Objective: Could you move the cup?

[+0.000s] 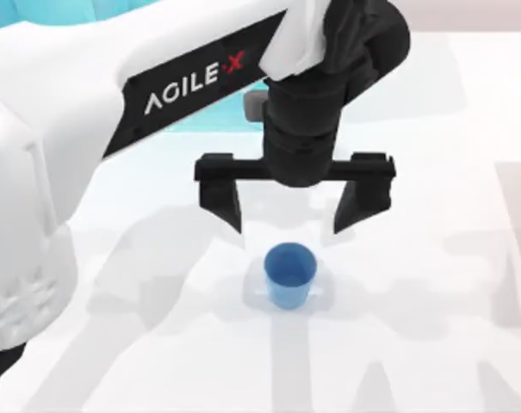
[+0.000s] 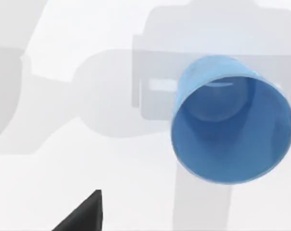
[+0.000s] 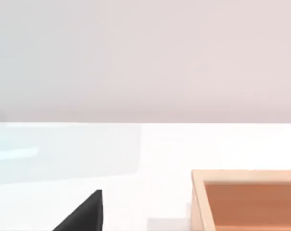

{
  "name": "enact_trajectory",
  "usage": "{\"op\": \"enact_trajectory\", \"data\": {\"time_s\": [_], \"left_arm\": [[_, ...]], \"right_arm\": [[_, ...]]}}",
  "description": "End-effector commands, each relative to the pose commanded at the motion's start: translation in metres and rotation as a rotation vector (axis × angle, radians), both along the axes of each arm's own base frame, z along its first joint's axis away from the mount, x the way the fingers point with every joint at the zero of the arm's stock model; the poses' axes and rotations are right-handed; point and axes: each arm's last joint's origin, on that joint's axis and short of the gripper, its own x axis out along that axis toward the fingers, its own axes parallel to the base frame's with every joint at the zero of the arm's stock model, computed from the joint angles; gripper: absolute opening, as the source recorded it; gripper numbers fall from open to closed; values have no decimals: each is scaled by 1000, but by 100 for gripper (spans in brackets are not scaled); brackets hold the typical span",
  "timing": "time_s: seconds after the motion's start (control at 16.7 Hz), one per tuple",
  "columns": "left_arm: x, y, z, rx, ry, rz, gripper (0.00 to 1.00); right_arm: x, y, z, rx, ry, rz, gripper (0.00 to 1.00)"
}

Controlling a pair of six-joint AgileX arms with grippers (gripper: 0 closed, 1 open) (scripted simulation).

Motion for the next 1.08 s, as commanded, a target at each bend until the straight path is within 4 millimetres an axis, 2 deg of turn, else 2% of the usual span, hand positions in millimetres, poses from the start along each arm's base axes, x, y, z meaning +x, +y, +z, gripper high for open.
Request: {"op": "enact_trajectory", "data": {"time_s": [0.12, 0.24, 0.66, 0.78, 1.08], "left_arm": [[-4, -16, 4, -31, -13, -13, 100], [-6, -24, 6, -48, -19, -20, 100], [-5, -23, 3, -49, -20, -18, 100], [-4, -24, -13, -47, -18, -20, 100], [-3, -25, -73, -53, -24, -20, 100]], "right_arm": [[0, 0, 0, 0, 0, 0, 100], [0, 0, 0, 0, 0, 0, 100], [0, 0, 0, 0, 0, 0, 100], [0, 0, 0, 0, 0, 0, 100], [0, 0, 0, 0, 0, 0, 100]]}}
